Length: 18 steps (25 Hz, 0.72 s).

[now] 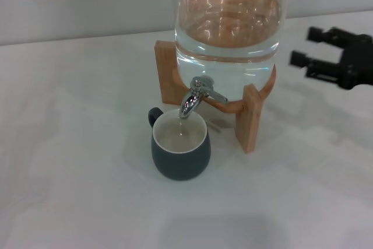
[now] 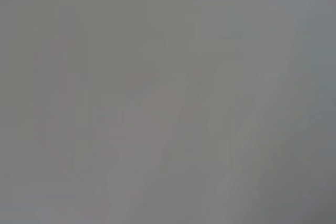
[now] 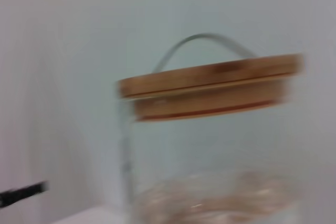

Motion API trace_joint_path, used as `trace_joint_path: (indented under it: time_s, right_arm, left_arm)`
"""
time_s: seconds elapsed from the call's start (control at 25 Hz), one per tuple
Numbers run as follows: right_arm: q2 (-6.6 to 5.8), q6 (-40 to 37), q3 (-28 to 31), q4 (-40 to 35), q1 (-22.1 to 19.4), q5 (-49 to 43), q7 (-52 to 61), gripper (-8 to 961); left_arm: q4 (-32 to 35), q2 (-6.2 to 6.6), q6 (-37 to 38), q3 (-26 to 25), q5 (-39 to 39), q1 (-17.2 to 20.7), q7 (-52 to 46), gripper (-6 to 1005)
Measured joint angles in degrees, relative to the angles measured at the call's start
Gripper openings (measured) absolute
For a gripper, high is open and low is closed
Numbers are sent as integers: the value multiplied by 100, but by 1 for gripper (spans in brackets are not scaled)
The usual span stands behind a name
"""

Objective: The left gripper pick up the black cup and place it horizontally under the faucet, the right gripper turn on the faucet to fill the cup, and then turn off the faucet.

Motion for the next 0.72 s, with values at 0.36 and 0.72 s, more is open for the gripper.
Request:
trace_joint_path:
  time_s: [0.36, 0.72]
  right_arm:
    - [8, 83, 379, 2617, 60, 2033, -2723, 791]
    - [21, 376, 390, 3833, 94, 2757, -3853, 791]
  left_arm:
    - [-7, -24, -15, -1, -210, 17, 17, 532]
    - [25, -31, -6, -28, -227, 20, 109, 532]
